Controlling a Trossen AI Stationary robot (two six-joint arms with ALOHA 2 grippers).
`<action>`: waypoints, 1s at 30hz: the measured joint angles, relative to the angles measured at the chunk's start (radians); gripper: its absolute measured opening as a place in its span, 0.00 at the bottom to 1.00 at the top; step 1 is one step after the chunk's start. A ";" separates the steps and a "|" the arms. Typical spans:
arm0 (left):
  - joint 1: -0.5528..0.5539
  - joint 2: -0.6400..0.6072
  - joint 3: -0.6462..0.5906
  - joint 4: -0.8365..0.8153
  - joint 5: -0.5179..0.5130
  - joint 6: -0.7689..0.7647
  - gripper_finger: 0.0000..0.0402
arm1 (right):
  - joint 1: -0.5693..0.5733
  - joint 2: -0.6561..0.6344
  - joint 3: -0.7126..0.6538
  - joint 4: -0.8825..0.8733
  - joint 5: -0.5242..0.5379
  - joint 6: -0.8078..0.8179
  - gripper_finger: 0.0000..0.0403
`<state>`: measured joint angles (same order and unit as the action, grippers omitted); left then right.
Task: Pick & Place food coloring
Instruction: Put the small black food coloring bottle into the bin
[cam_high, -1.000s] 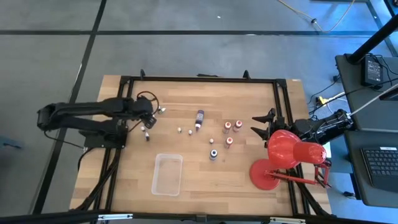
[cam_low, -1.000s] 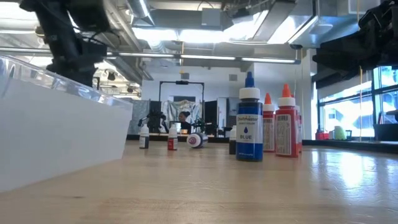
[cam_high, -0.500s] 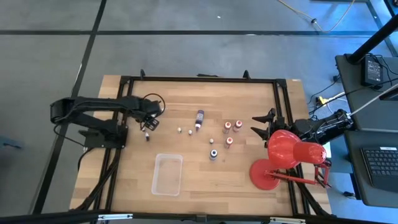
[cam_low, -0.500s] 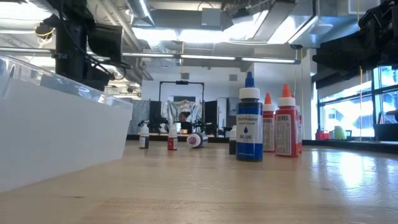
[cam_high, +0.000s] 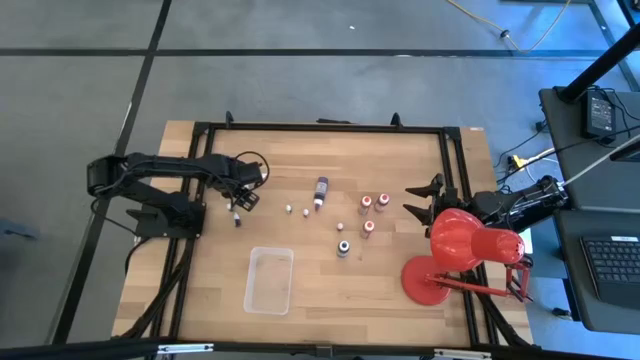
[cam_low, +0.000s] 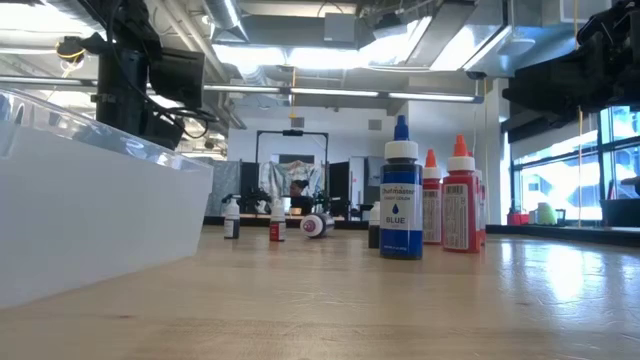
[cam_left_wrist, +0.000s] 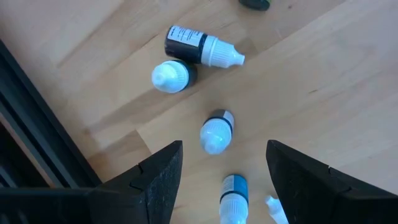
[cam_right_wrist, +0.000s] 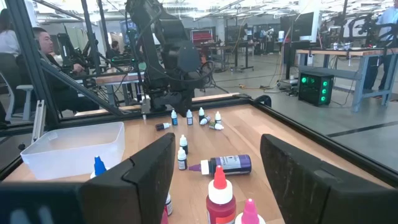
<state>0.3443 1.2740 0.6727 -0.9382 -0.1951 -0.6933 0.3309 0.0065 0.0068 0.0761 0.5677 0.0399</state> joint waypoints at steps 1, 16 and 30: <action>0.000 0.002 0.000 0.001 0.000 0.000 0.57 | 0.000 0.000 0.000 0.000 0.000 0.000 0.59; 0.000 0.073 0.000 0.022 -0.030 0.000 0.40 | 0.000 0.000 0.000 0.000 -0.001 0.003 0.59; 0.000 0.073 0.000 0.056 -0.020 0.010 0.27 | 0.000 0.000 0.000 0.000 -0.001 0.004 0.59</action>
<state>0.3447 1.3472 0.6724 -0.8825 -0.2150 -0.6833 0.3309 0.0064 0.0067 0.0761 0.5667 0.0435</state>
